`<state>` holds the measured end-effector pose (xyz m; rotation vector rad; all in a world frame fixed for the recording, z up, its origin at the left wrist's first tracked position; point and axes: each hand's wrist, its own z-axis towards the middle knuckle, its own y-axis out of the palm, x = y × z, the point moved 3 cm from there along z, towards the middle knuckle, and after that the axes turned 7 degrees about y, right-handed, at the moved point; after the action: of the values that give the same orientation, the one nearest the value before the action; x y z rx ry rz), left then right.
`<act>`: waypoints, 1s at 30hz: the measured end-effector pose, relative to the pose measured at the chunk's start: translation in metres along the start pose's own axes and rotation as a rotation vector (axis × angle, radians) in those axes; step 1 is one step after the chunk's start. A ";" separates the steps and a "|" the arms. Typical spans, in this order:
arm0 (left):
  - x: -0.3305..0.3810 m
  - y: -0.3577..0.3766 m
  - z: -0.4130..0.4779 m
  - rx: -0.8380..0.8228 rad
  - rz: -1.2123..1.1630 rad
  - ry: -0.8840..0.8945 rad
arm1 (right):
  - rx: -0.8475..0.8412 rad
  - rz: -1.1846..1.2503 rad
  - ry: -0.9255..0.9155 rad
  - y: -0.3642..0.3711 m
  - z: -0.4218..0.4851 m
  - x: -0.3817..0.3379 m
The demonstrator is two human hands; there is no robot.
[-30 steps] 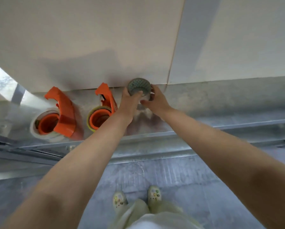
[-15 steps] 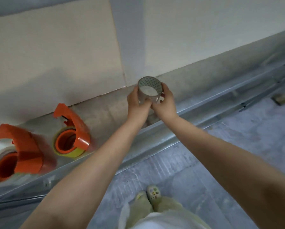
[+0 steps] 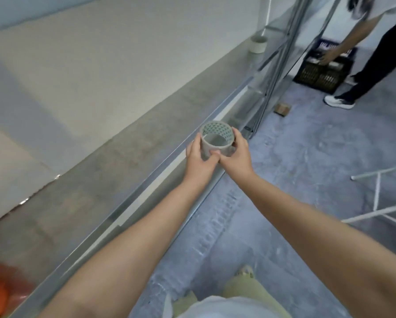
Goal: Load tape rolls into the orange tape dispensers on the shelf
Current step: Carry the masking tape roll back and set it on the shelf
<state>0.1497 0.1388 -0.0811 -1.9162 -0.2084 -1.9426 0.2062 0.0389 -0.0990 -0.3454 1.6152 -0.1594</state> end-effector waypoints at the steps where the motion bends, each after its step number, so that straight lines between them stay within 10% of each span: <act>1: 0.004 0.019 0.006 -0.007 0.005 0.014 | 0.012 0.003 0.001 -0.017 0.010 0.005; 30: 0.058 0.413 0.271 -0.199 -0.096 0.029 | 0.249 0.025 0.033 -0.317 0.355 0.078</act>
<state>0.5591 -0.1438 -0.0826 -2.0338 -0.1032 -2.1230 0.5949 -0.2470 -0.1026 -0.1314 1.6099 -0.3454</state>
